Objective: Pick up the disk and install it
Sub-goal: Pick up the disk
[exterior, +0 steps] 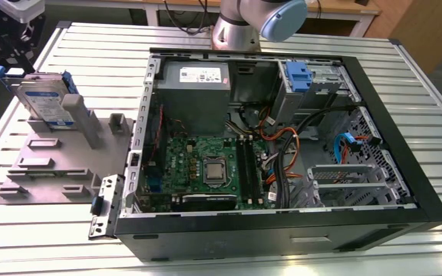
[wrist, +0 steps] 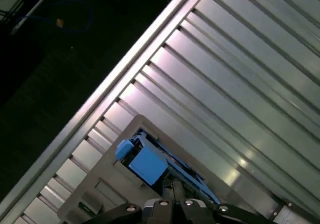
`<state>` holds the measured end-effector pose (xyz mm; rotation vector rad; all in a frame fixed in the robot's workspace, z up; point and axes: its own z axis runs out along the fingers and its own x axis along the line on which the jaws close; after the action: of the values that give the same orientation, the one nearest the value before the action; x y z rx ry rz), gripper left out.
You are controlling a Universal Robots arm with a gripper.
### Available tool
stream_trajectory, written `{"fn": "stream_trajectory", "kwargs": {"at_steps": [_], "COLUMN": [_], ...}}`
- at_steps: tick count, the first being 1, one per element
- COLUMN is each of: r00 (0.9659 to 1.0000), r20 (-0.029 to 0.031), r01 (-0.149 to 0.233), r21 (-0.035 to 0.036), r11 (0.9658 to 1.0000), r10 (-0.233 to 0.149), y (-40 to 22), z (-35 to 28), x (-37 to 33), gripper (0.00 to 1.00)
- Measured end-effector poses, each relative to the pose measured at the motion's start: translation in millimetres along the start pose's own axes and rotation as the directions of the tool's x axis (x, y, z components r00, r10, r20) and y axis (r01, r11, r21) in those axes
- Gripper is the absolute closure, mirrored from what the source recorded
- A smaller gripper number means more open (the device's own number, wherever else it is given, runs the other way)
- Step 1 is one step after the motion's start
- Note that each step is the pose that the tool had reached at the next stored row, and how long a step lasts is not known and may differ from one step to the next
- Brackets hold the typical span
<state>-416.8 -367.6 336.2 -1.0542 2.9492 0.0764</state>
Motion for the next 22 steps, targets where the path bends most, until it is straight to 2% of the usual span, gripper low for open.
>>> {"fn": "stream_trajectory", "kwargs": {"at_steps": [4, 6, 22], "r00": [0.9974, 0.9961, 0.9949], "r20": [-0.0031, -0.0038, -0.0042], "r01": [0.072, 0.088, 0.101], "r21": [-0.0019, -0.0023, -0.0027], "r11": [0.9974, 0.9961, 0.9949], "r10": [-0.072, -0.088, -0.101], "y": [0.0, 0.0, 0.0], "z": [0.1, 0.0, 0.1], "x": [0.0, 0.0, 0.0], "gripper": [0.89, 0.89, 0.89]}}
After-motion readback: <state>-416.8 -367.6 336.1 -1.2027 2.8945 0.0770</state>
